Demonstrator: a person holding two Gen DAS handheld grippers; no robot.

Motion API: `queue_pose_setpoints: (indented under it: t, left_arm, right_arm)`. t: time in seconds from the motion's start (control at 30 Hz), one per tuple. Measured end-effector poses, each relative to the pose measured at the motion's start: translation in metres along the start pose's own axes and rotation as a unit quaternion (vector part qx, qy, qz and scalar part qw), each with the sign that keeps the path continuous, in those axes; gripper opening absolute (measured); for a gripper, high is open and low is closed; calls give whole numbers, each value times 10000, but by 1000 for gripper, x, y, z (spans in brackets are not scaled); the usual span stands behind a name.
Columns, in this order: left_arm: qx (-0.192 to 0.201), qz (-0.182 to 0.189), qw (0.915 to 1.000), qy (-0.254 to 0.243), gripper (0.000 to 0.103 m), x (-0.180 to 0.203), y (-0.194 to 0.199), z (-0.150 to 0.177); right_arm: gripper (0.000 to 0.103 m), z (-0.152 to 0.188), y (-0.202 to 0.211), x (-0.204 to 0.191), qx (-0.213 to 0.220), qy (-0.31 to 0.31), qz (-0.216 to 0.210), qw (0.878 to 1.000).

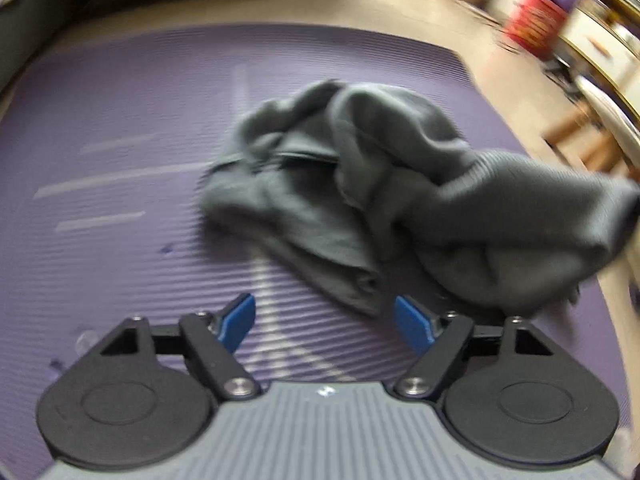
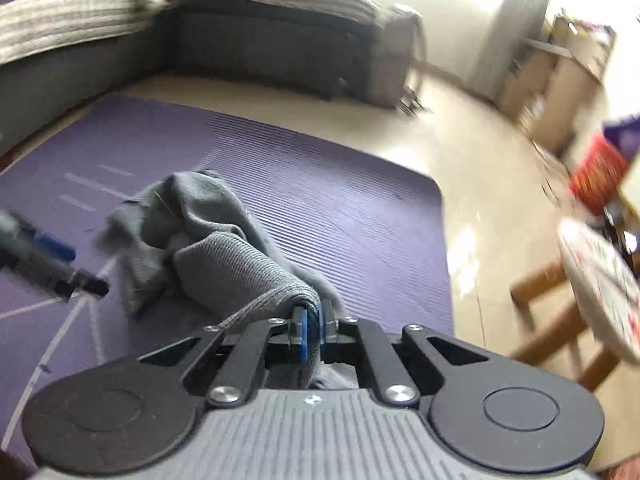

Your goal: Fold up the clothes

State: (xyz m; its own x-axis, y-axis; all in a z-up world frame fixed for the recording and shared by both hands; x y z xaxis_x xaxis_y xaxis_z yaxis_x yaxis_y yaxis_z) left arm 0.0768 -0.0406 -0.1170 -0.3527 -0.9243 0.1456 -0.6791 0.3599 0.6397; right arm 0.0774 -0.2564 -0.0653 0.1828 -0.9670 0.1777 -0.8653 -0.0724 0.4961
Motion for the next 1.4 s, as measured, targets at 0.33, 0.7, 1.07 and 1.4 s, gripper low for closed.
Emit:
queue_pose_setpoints:
  t: [0.33, 0.7, 1.07, 1.4]
  left_arm:
    - [350, 9, 9949, -947, 74, 37, -43, -21]
    - [761, -148, 9969, -137, 59, 30, -79, -50]
    - [1122, 388, 9836, 1356, 54, 26, -69, -68]
    - [878, -637, 9798, 1679, 2, -9, -32, -72]
  right_arm:
    - [4, 35, -32, 51, -545, -853, 517, 9935]
    - [4, 37, -25, 65, -540, -1301, 506, 9887]
    - [4, 31, -21, 54, -509, -1171, 428, 9909]
    - [4, 9, -6, 50, -69, -1133, 166, 9934]
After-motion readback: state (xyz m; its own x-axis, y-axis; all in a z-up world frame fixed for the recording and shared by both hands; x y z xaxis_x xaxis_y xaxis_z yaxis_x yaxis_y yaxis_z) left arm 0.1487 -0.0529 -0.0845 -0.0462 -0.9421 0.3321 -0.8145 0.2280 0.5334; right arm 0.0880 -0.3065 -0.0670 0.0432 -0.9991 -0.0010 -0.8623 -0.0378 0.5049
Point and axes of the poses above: each gripper's, at about its wrist camera, not at the fingertips, and y roughly against the way its jaws point, x to its right, z to its underside, the point moved 8 cm from there along -y, roughly the way its jaws point, and after that the axes turned 15 degrees about x, right-handed, at the moved point
